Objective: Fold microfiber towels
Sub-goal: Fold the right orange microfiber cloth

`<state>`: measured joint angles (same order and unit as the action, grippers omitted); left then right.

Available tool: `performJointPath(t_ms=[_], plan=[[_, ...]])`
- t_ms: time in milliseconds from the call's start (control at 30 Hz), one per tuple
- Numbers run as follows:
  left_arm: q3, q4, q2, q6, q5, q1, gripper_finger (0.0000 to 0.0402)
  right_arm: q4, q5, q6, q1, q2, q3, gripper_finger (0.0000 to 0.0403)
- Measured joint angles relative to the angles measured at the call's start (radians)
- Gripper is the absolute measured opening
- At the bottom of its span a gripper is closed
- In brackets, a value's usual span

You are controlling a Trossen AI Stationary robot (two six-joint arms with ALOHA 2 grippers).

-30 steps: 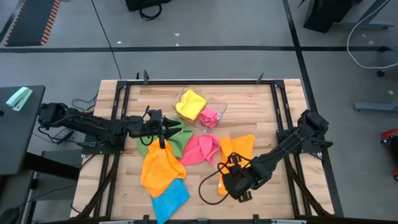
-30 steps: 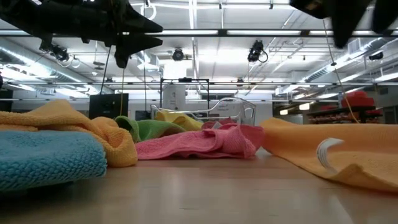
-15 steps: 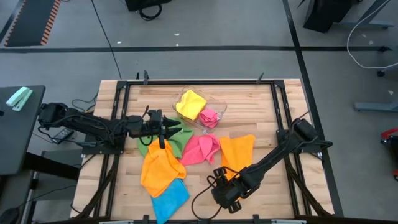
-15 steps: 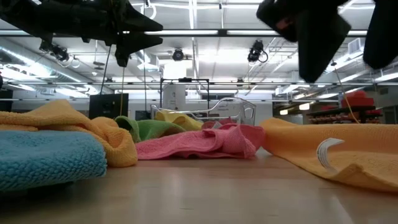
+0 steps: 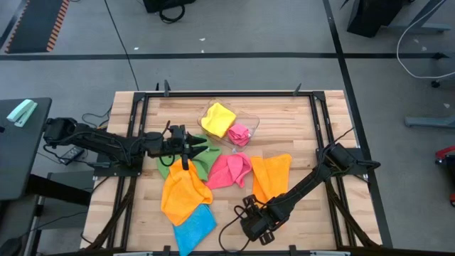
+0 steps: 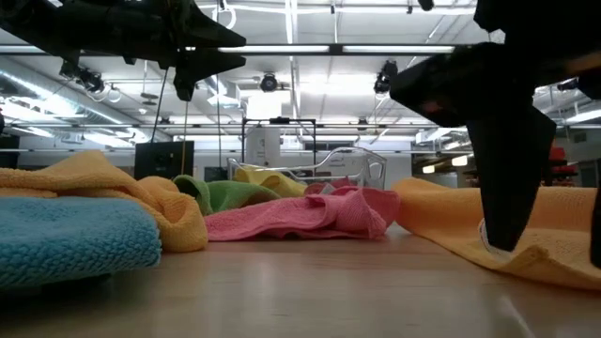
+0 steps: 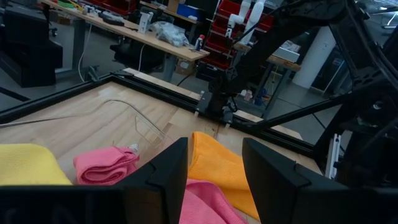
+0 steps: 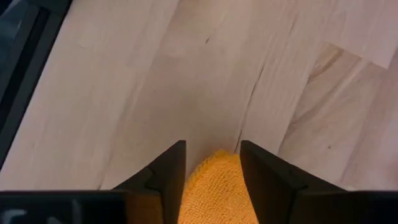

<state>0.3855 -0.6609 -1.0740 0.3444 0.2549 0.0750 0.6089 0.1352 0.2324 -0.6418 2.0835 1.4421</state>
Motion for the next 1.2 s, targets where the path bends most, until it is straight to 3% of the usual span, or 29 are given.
performJointPath(t_ms=[333,667,900,1200], plan=[[0.000,-0.001,0.000,0.000,0.000,0.000,0.0162,-0.136,0.003,0.054,0.007,-0.020,-0.121,0.0079],[0.000,-0.001,0.000,0.000,0.000,0.000,0.0162,-0.127,-0.017,0.011,0.011,-0.042,-0.129,0.0008],[0.000,-0.001,0.000,0.000,0.000,0.000,0.0162,-0.051,-0.023,-0.023,0.002,-0.266,-0.129,0.0005],[0.001,-0.009,0.000,-0.015,-0.038,0.050,0.0162,0.010,0.096,-0.045,-0.073,-0.578,-0.130,0.0004]])
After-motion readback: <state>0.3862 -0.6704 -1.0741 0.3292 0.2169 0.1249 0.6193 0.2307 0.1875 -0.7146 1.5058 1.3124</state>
